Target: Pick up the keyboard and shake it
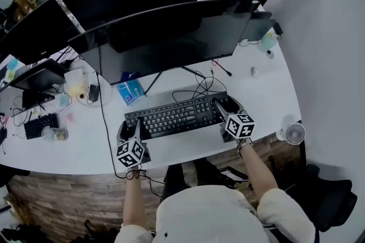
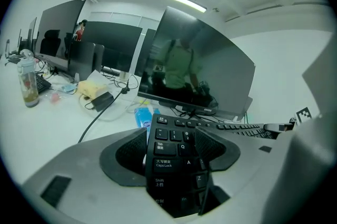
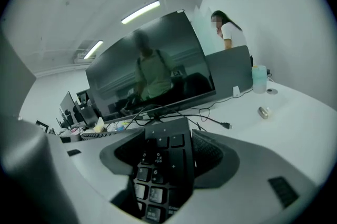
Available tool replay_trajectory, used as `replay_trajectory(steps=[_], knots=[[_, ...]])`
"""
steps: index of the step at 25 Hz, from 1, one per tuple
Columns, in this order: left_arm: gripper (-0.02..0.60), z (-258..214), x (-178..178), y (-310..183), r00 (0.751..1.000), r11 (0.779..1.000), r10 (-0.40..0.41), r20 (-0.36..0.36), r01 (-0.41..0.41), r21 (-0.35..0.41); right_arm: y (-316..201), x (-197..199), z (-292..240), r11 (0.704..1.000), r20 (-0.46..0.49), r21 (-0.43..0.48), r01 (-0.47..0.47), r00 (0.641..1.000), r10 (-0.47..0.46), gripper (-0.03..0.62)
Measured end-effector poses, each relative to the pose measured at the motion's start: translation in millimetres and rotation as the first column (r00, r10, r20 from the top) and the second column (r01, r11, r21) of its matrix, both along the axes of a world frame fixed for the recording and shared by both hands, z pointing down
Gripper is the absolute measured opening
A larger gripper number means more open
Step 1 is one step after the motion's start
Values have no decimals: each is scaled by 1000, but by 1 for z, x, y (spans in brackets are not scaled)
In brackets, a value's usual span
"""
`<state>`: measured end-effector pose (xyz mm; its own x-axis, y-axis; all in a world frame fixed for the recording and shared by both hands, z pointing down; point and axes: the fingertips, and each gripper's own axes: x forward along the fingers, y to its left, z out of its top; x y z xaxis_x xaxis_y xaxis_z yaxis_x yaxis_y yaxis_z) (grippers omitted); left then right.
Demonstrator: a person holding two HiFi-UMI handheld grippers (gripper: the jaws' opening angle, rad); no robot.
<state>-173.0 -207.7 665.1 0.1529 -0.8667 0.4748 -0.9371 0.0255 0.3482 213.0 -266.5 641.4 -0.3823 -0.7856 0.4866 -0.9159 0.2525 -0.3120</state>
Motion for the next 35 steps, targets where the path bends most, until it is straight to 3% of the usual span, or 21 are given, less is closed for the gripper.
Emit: replay_trajectory(steps=[7, 19, 35], knots=[[281, 48, 4, 21, 1000, 996, 1, -8, -2, -88, 18, 3, 51, 996, -6, -87, 2, 1000, -2, 267], [281, 117, 9, 54, 999, 970, -12, -48, 0, -245, 42, 8, 116, 970, -46, -241, 8, 999, -19, 275], [281, 136, 13, 54, 999, 958, 27, -46, -39, -285, 46, 13, 149, 953, -27, -304, 9, 999, -18, 279]])
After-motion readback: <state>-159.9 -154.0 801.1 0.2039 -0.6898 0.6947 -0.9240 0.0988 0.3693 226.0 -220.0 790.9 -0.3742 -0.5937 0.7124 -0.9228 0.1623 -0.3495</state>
